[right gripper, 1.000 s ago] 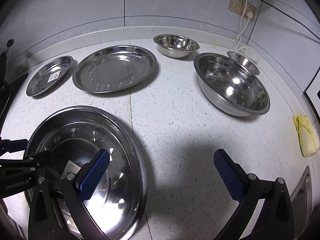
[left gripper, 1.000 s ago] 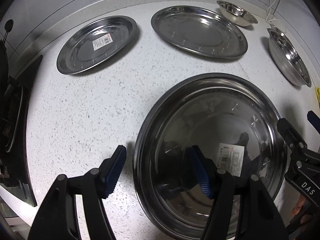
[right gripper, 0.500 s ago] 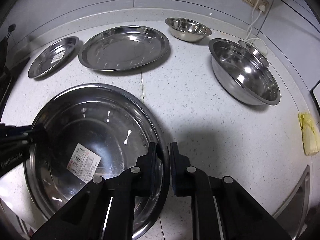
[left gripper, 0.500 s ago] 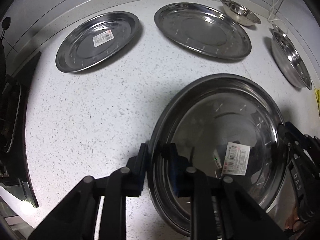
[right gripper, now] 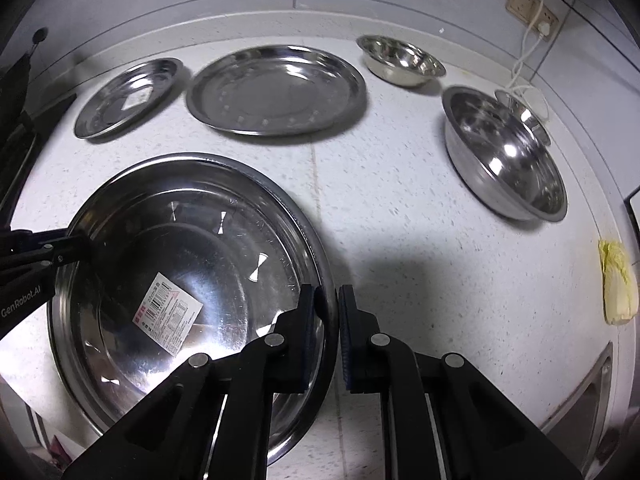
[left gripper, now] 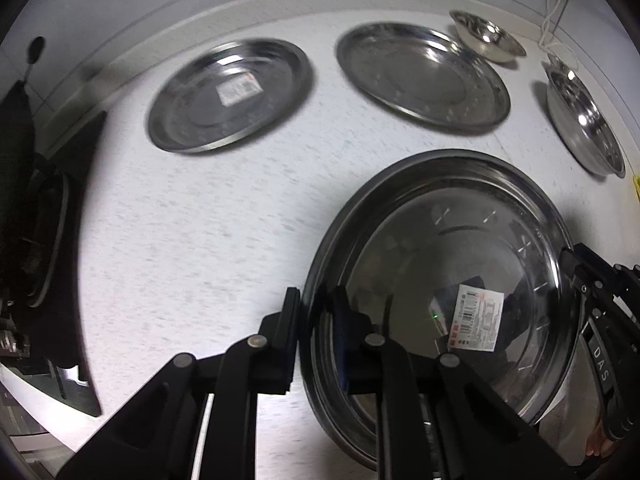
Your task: Organize plates and bowls
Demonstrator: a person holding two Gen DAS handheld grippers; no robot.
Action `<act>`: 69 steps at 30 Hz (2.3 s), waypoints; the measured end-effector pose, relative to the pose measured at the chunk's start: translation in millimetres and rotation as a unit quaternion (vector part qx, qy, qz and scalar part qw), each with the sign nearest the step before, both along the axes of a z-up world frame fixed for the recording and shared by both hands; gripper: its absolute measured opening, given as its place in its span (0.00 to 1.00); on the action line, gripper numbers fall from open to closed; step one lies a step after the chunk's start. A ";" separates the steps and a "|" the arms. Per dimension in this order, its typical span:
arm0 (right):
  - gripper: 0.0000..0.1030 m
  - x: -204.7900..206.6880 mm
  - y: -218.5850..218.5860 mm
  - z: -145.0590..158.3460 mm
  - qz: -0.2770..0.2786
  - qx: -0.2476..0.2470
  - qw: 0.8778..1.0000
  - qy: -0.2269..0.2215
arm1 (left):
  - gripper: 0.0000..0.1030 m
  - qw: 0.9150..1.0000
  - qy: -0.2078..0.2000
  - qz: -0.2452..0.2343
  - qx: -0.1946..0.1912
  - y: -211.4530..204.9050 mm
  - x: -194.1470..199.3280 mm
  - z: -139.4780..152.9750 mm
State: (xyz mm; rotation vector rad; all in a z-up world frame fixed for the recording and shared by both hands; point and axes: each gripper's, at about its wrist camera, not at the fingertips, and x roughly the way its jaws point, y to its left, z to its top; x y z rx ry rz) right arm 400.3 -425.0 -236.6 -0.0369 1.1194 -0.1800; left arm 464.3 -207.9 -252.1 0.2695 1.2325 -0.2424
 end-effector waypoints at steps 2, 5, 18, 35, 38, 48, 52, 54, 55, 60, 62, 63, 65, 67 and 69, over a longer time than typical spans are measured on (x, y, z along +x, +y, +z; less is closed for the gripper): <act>0.10 4.1 9.3 6.2 0.008 0.001 1.000 -0.006 | 0.14 1.000 -0.010 0.011 0.001 12.1 2.3 11.5; 0.10 12.3 29.2 15.2 0.026 0.002 1.000 -0.015 | 0.14 0.999 -0.021 0.028 0.006 33.8 6.5 21.9; 0.10 47.2 138.1 -9.3 0.108 0.023 0.994 0.015 | 0.14 0.995 -0.004 0.094 0.044 138.6 19.0 -4.3; 0.78 47.7 127.9 34.0 0.025 -0.035 0.998 -0.050 | 0.16 0.993 -0.059 0.100 0.012 158.7 25.7 32.1; 0.81 53.2 108.2 54.3 -0.020 -0.041 0.996 -0.075 | 0.16 0.993 -0.070 0.100 -0.001 150.1 32.0 44.8; 0.98 66.0 73.9 83.2 -0.017 -0.026 0.989 -0.143 | 0.17 0.989 -0.122 0.047 -0.069 71.7 59.0 76.1; 0.98 67.2 51.3 84.6 0.001 -0.003 0.986 -0.165 | 0.17 0.983 -0.146 0.042 -0.100 44.3 72.7 82.2; 0.98 70.1 38.8 83.4 0.007 0.012 0.985 -0.173 | 0.17 0.989 -0.124 0.021 -0.081 22.1 89.8 75.1; 0.98 73.1 32.2 82.8 0.007 0.015 0.985 -0.173 | 0.17 0.990 -0.116 0.016 -0.073 11.6 98.7 70.8; 0.98 107.9 4.3 66.3 -0.001 0.005 0.992 -0.123 | 0.34 0.993 -0.097 0.013 -0.058 -29.8 134.7 56.0; 0.98 125.2 -13.1 53.8 -0.032 0.002 0.995 -0.089 | 0.34 0.994 -0.087 0.012 -0.058 -43.9 149.9 49.7; 0.98 135.0 -24.0 45.7 -0.051 0.009 0.996 -0.071 | 0.34 0.995 -0.087 0.016 -0.052 -53.1 160.1 46.7; 0.98 150.2 -43.1 32.1 -0.071 0.034 0.996 -0.051 | 0.34 0.995 -0.087 0.019 -0.039 -67.4 177.5 40.2; 0.98 163.2 -56.5 21.8 -0.083 0.038 0.995 -0.040 | 0.34 0.996 -0.081 0.018 -0.029 -77.0 191.4 32.9; 0.98 171.6 -62.5 16.4 -0.081 0.035 0.995 -0.041 | 0.34 0.997 -0.069 0.014 -0.024 -88.7 205.0 24.7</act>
